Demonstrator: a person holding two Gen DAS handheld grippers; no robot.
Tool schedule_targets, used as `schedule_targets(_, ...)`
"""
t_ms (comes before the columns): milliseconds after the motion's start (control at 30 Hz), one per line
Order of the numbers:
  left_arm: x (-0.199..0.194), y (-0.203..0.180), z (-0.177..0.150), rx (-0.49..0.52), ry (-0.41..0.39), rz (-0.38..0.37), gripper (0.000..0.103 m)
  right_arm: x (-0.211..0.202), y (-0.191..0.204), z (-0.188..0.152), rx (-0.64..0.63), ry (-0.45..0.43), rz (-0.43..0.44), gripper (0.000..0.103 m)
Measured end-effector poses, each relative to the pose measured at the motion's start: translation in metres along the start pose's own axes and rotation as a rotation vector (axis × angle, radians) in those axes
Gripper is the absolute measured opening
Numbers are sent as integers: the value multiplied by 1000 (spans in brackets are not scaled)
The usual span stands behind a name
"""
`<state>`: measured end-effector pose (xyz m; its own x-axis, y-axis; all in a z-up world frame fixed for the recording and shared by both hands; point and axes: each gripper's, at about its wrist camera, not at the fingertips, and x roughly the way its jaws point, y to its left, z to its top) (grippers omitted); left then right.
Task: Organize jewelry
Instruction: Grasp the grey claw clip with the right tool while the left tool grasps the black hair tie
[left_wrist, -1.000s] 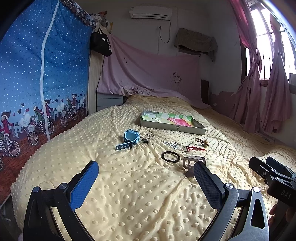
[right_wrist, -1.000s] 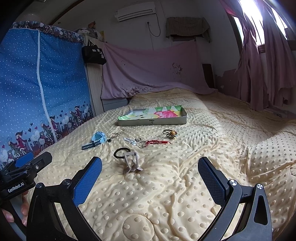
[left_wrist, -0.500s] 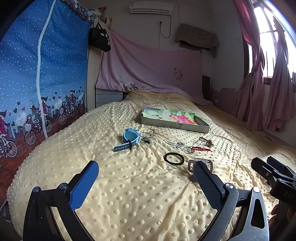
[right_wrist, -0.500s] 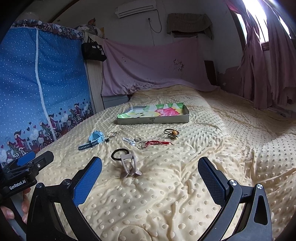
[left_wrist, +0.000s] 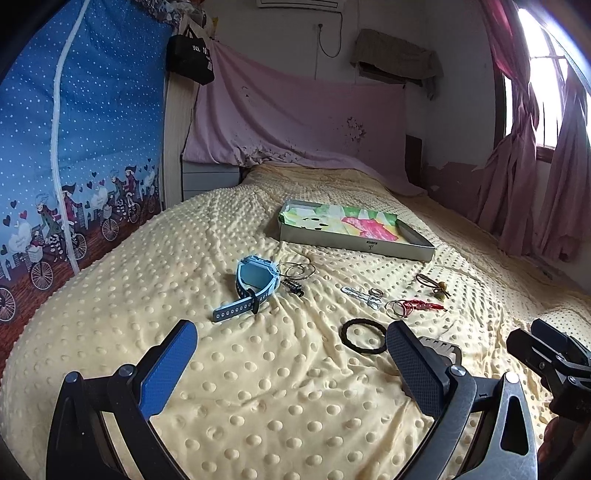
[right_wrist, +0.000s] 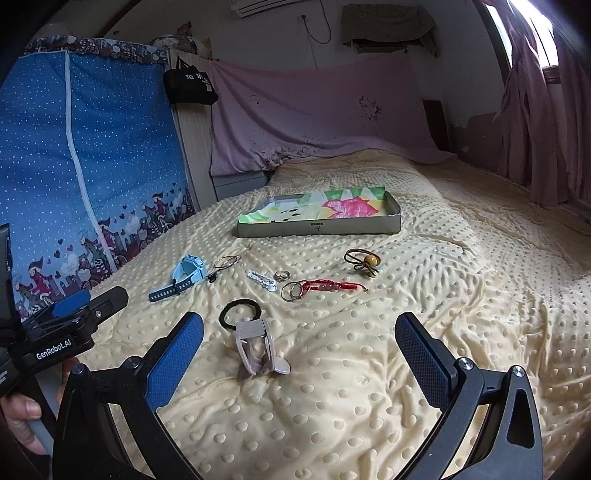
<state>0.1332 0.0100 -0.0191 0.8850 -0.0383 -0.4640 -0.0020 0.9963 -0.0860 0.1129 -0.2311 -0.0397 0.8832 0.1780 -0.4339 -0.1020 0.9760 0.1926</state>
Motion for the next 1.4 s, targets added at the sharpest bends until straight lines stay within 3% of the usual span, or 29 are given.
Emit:
schedule_targets(133, 22, -1, 2, 11, 38, -47, 103, 17, 2, -1, -7, 41, 41, 101)
schedule_targets(267, 42, -4, 0, 36, 88, -106, 95, 35, 6, -4, -30, 111, 87, 65)
schedule_targets(300, 47, -5, -1, 41, 107, -123, 90, 39, 7, -6, -36, 128, 97, 63)
schedule_targets(567, 81, -15, -8, 87, 205, -211, 64, 67, 17, -18, -77, 235, 137, 55)
schedule_targets(833, 113, -17, -10, 74, 287, -311, 31, 85, 18, -22, -69, 285, 149, 45)
schedule_targets(1267, 141, -35, -1, 185, 328, -372, 27, 98, 14, -21, -46, 298, 148, 41)
schedule_targets(1400, 147, -38, -5, 205, 371, -381, 9, 101, 14, -21, -41, 301, 157, 35)
